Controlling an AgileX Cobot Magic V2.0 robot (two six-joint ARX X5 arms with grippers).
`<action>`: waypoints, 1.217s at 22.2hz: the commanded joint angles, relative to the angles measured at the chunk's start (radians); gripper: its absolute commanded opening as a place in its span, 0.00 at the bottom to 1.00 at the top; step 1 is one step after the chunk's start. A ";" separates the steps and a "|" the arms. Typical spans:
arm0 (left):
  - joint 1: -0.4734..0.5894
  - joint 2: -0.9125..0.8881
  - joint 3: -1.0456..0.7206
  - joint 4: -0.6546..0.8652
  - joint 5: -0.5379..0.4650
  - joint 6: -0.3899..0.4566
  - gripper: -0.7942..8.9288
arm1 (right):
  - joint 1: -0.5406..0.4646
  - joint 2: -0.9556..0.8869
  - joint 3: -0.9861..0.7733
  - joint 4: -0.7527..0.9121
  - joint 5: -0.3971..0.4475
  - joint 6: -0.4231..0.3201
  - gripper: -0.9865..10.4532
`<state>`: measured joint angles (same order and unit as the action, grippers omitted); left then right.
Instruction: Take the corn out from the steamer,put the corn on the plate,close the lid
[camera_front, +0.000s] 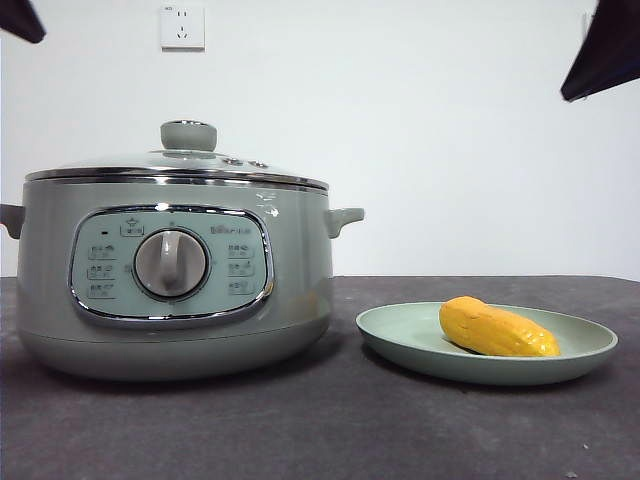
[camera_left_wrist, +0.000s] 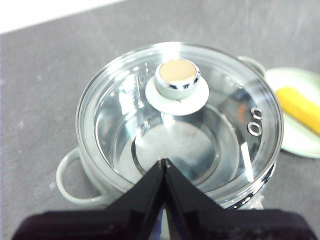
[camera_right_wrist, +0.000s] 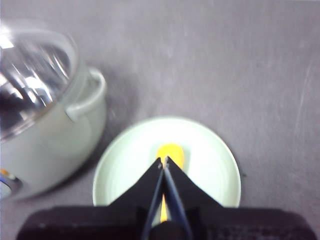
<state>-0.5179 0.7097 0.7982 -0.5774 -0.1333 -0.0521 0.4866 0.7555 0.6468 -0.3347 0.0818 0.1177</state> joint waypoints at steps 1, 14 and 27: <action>-0.006 -0.124 -0.145 0.101 -0.023 -0.024 0.07 | 0.017 -0.079 -0.111 0.085 0.003 0.023 0.08; -0.006 -0.221 -0.262 0.135 -0.153 -0.027 0.08 | 0.012 -0.084 -0.172 0.091 0.030 0.154 0.09; 0.013 -0.340 -0.262 0.071 -0.154 0.018 0.08 | 0.012 -0.084 -0.172 0.090 0.029 0.154 0.09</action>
<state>-0.5159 0.4129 0.5419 -0.5072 -0.2840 -0.0666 0.4980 0.6727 0.4816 -0.2485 0.1078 0.2630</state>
